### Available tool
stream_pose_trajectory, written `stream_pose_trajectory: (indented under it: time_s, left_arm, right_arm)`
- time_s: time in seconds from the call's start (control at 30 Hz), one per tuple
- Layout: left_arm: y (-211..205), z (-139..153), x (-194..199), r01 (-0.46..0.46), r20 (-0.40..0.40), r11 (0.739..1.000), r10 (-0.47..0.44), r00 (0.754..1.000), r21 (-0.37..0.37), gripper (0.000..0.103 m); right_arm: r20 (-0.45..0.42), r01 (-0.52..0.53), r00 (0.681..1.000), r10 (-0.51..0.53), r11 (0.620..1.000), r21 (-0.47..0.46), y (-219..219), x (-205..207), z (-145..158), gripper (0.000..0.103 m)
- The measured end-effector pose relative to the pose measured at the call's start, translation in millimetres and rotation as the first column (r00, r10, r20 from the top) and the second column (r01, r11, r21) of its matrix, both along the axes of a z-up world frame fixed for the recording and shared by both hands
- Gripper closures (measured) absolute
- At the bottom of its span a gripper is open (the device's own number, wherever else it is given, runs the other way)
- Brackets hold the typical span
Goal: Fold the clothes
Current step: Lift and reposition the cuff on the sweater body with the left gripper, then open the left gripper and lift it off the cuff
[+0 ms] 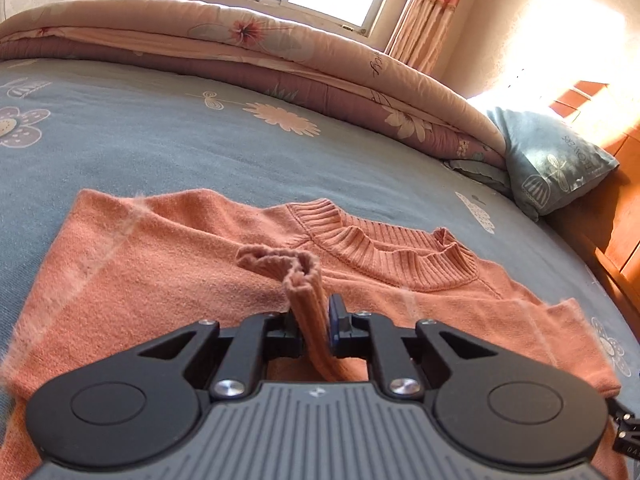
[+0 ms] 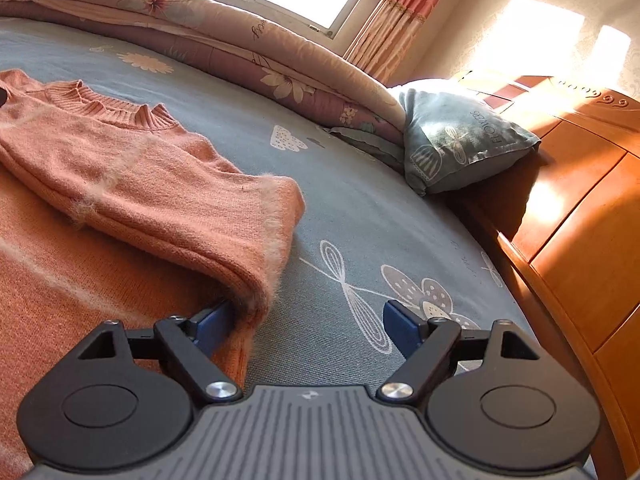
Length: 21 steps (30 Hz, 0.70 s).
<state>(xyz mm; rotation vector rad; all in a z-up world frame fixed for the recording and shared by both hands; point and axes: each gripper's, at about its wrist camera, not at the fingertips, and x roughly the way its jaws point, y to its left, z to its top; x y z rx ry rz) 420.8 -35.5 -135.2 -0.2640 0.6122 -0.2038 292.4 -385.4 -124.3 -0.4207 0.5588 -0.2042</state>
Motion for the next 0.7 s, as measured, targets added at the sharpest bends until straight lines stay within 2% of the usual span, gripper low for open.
stream_pose_trajectory:
  time_s: [0.07, 0.17, 0.27, 0.43, 0.53, 0.63, 0.7]
  left_arm:
    - [-1, -2, 0, 0.008, -0.005, 1.0, -0.008, 1.0, 0.007, 0.09]
    - [4, -4, -1, 0.005, -0.02, 1.0, -0.005, 1.0, -0.016, 0.087]
    - [7, 1, -5, 0.018, -0.037, 1.0, -0.018, 0.999, -0.003, 0.084]
    - [15, 13, -16, 0.044, -0.069, 0.999, -0.043, 0.997, 0.016, 0.061]
    - [18, 20, -27, 0.047, -0.073, 0.998, -0.043, 0.996, 0.051, 0.059]
    - [21, 28, -36, 0.045, -0.079, 0.996, -0.039, 0.996, 0.082, 0.058]
    - [23, 33, -43, 0.044, -0.082, 0.994, -0.036, 0.996, 0.103, 0.056]
  right_arm:
    - [0.016, 0.013, 1.0, -0.014, 1.0, 0.022, -7, -1, 4, 0.018]
    - [-0.019, 0.021, 1.0, -0.02, 1.0, 0.02, -11, 3, -3, 0.018]
    - [-0.025, 0.015, 1.0, -0.015, 1.0, 0.012, -11, 2, -4, 0.018]
    - [-0.054, 0.14, 0.988, -0.143, 0.989, -0.049, -30, 4, -9, 0.018]
    - [-0.053, 0.133, 0.99, -0.129, 0.988, 0.078, -50, -5, 0, 0.018]
    - [-0.015, 0.12, 0.993, -0.119, 0.984, 0.134, -57, -11, 13, 0.018]
    - [0.009, 0.109, 0.994, -0.112, 0.978, 0.179, -61, -12, 22, 0.024]
